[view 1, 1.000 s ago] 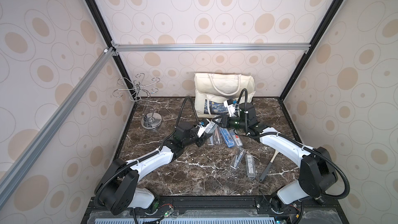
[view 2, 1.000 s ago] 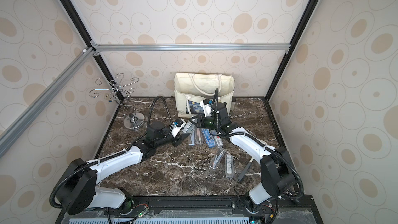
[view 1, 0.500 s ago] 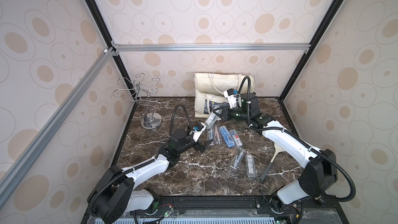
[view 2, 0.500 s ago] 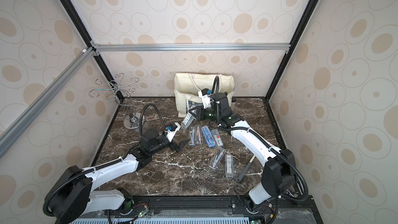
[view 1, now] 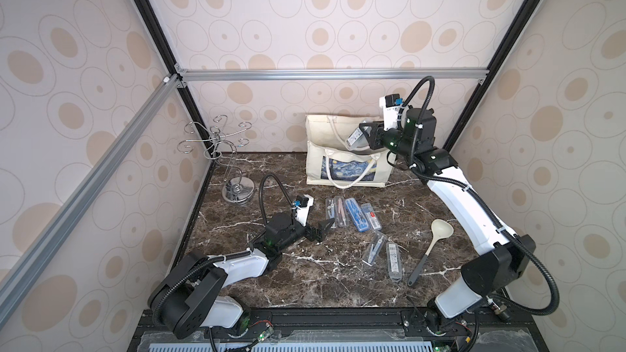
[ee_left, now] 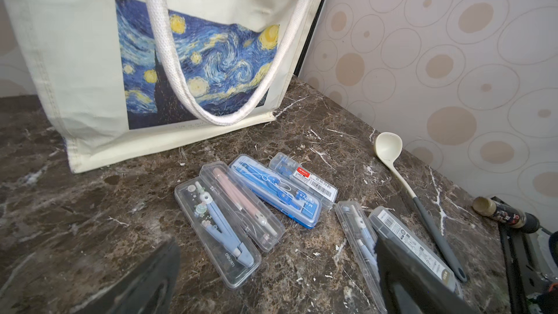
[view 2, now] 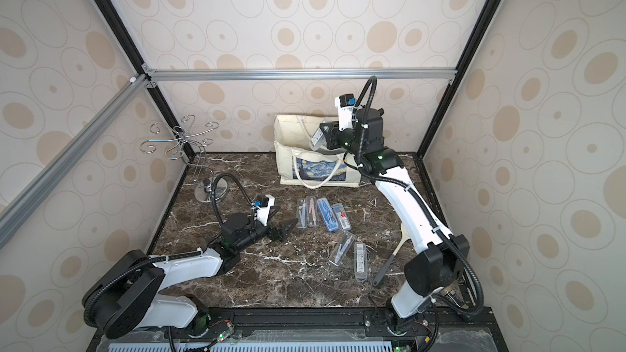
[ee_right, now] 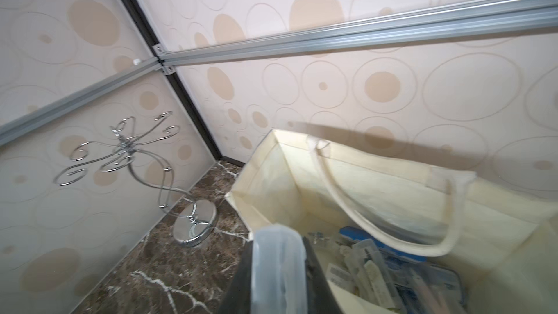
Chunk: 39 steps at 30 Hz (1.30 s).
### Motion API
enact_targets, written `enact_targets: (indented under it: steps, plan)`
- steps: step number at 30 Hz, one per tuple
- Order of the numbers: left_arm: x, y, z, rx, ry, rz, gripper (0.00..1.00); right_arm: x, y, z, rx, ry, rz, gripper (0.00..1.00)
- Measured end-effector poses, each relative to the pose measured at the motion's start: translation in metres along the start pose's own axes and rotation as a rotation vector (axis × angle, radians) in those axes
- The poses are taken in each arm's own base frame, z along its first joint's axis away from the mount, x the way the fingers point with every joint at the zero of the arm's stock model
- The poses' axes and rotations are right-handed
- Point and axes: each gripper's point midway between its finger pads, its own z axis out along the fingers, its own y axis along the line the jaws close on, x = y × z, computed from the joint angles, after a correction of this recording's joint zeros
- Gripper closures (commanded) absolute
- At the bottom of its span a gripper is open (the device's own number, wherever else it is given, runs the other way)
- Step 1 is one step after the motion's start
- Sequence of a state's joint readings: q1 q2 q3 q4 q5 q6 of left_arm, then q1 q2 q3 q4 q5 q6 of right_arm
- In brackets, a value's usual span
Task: Put the compass set into the canvas bag
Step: Pick up the compass set at the center of the board, then place the compass set in the canvas bag.
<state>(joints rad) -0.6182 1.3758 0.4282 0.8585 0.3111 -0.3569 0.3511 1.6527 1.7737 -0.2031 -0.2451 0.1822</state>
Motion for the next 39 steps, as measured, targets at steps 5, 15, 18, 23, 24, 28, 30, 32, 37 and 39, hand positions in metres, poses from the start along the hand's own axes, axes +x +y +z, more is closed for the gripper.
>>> enact_targets:
  steps: [5, 15, 18, 23, 24, 28, 30, 32, 37, 39]
  plan:
    - [0.007, 0.007, 0.001, -0.033, 0.021, -0.041, 0.0, 0.015, -0.06, 0.041, 0.145, 0.06, -0.012, 0.81]
    - [0.016, 0.024, -0.004, -0.137, 0.068, -0.066, 0.0, 0.12, -0.153, 0.1, 0.319, 0.358, 0.007, 0.8]
    - [0.023, 0.029, -0.003, -0.166, 0.103, -0.081, 0.0, 0.135, -0.157, 0.104, 0.324, 0.412, -0.002, 0.79]
    - [0.024, 0.034, -0.002, -0.196, 0.12, -0.092, 0.0, 0.139, -0.157, 0.101, 0.326, 0.444, -0.02, 0.75]
    - [0.025, 0.035, -0.002, -0.204, 0.122, -0.092, 0.0, 0.138, -0.157, 0.101, 0.326, 0.447, -0.024, 0.74]
    - [0.028, 0.041, -0.004, -0.241, 0.132, -0.092, 0.0, 0.139, -0.157, 0.1, 0.325, 0.455, -0.034, 0.66]
    - [0.026, 0.045, -0.006, -0.262, 0.126, -0.09, 0.0, 0.138, -0.156, 0.099, 0.324, 0.456, -0.034, 0.62]
    - [0.024, 0.047, -0.007, -0.277, 0.117, -0.087, 0.0, 0.135, -0.155, 0.098, 0.322, 0.455, -0.037, 0.58]
    - [0.028, 0.052, -0.009, -0.307, 0.138, -0.089, 0.0, 0.114, -0.149, 0.096, 0.31, 0.41, -0.04, 0.52]
    - [0.032, 0.053, -0.007, -0.319, 0.167, -0.091, 0.0, 0.109, -0.145, 0.094, 0.299, 0.4, -0.037, 0.51]
